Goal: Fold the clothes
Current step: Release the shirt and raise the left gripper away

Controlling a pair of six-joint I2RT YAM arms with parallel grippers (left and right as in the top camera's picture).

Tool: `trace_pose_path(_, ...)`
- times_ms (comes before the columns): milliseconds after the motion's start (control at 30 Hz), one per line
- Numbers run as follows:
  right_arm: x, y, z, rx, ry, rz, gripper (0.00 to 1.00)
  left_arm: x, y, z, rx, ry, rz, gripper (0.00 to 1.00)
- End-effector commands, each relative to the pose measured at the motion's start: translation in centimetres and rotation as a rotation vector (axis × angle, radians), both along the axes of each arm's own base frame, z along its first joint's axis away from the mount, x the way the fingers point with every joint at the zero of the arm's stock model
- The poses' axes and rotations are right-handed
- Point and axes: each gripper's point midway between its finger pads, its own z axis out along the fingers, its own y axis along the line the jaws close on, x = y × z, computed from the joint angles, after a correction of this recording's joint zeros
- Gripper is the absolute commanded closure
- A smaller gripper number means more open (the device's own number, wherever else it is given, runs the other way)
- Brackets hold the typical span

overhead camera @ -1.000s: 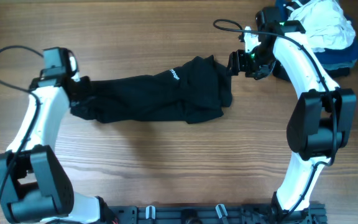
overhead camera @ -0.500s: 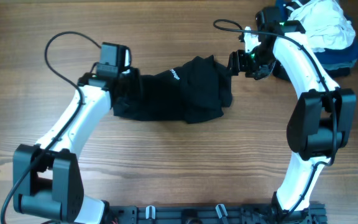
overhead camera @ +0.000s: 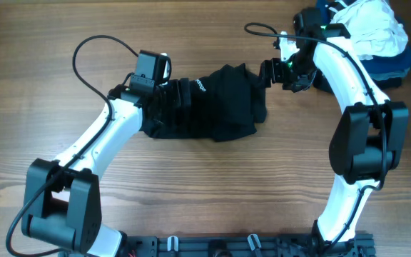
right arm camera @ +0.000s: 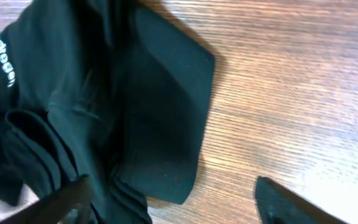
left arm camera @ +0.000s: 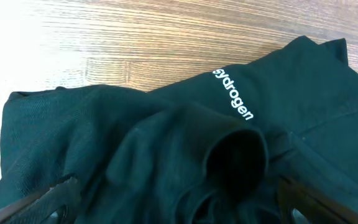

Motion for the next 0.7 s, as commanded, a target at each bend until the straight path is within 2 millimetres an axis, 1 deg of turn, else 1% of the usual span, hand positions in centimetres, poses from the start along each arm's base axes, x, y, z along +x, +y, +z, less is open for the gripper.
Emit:
trace_pose_path(0,-0.3,2.1,0.2,0.118,-0.03,0.059,0.09,0.5,0.1,0.5,-0.011,-0.002,0.01,0.0)
trace_pose_path(67,-0.4,3.0,-0.3,0.179,-0.035,0.067,0.08,0.7,0.8,1.5,-0.004,-0.005,0.025,0.0)
trace_pose_path(100,-0.5,3.5,-0.6,0.211,-0.037,0.07,0.08,0.9,1.3,2.4,0.005,-0.01,0.032,0.0)
trace_pose_path(133,-0.7,3.8,-1.0,0.236,-0.033,0.064,0.08,1.1,1.9,3.7,0.017,-0.026,0.026,0.0)
trace_pose_path(167,-0.8,3.9,-1.4,0.241,-0.025,0.049,0.08,1.2,2.3,4.6,0.026,-0.034,0.023,0.0)
trace_pose_path(200,-1.1,3.8,-2.1,0.243,-0.015,0.031,0.07,1.4,2.9,5.8,0.035,-0.043,0.027,0.0)
trace_pose_path(233,-1.4,3.8,-2.7,0.244,-0.005,0.026,0.07,1.4,3.8,7.3,0.047,-0.048,0.037,0.0)
trace_pose_path(367,-2.6,4.0,-4.1,0.263,0.034,0.003,0.07,1.0,6.8,11.5,0.09,-0.057,0.091,0.0)
trace_pose_path(433,-3.0,3.9,-4.7,0.263,0.056,-0.024,0.09,0.6,8.2,13.1,0.104,-0.06,0.122,0.0)
trace_pose_path(533,-3.6,3.9,-5.5,0.257,0.085,-0.065,0.17,0.0,10.0,14.3,0.114,-0.066,0.166,0.0)
trace_pose_path(667,-4.2,4.1,-6.1,0.255,0.112,-0.096,0.3,-0.9,11.8,14.1,0.121,-0.031,0.207,0.0)
